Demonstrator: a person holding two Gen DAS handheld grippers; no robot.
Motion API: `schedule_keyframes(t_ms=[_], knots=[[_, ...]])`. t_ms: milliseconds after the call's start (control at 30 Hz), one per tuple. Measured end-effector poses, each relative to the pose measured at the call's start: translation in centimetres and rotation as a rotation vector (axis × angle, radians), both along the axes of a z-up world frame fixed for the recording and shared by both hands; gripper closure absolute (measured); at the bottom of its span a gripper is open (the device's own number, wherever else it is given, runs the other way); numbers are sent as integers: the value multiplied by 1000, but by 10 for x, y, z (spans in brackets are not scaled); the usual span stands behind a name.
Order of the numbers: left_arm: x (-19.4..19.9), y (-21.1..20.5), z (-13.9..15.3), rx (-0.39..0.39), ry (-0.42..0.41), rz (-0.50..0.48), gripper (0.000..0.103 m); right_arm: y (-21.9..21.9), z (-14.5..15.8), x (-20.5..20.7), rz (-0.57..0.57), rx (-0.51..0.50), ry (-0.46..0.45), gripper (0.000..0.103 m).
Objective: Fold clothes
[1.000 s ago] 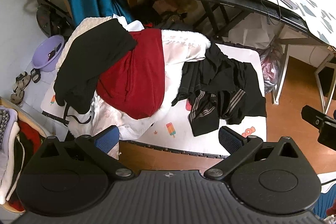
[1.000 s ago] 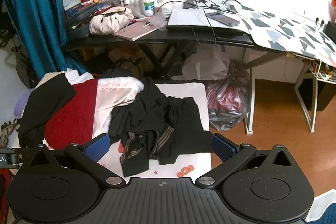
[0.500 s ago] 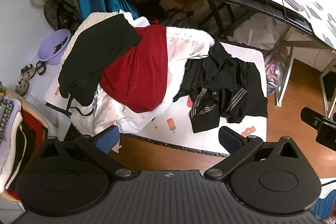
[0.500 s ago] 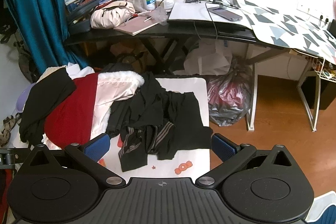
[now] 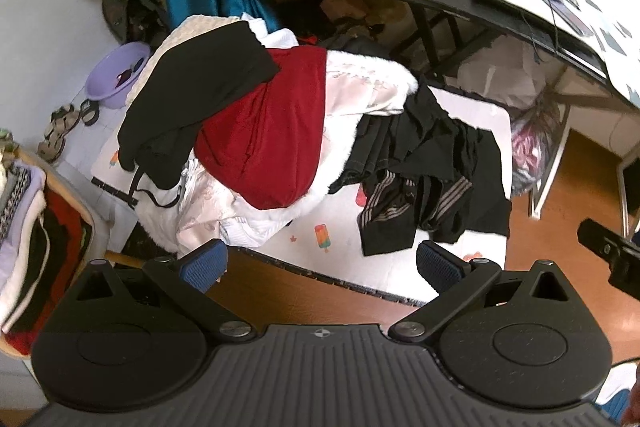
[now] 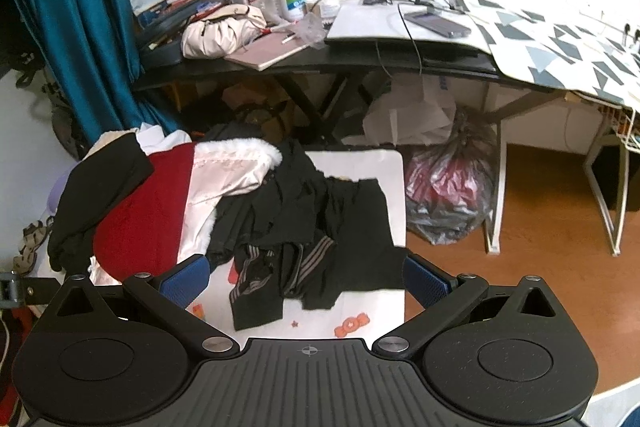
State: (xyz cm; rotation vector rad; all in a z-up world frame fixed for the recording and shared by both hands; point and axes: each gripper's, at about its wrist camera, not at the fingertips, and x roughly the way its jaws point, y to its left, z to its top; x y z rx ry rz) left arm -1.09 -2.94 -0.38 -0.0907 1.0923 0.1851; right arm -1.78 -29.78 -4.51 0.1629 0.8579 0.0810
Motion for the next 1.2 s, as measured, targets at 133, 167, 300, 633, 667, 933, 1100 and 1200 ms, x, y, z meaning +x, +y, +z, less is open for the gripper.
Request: schedule_keyframes(t_ms=[133,167,300,633,667,933,1100,1200], knots=[[6,-7,-2,22,-5,16,0,-9,-2,5,18,-13,-19,1],[8,-10,-3,33,-9,18,0,-12,-4,8,20,-16,-19,1],[15,-20,-6,56,-14,27,0,-24,-13,20,17,-13,1,1],[42,-35,-13,35,-5,46,0,-41,-38,47,28,-15,39,1],[46,-34,-13,32,-5,56,0,-42,-41,49,28,-14,47,1],[63,-32,-22,26,10,94,0,-48,-53,65,28,-6,71,1],[66,-31,-24,23,28,96,0,-47,-55,70,20,-12,75,1],[68,-29,-22,20,22,93,0,-43,-53,72,22,-16,73,1]])
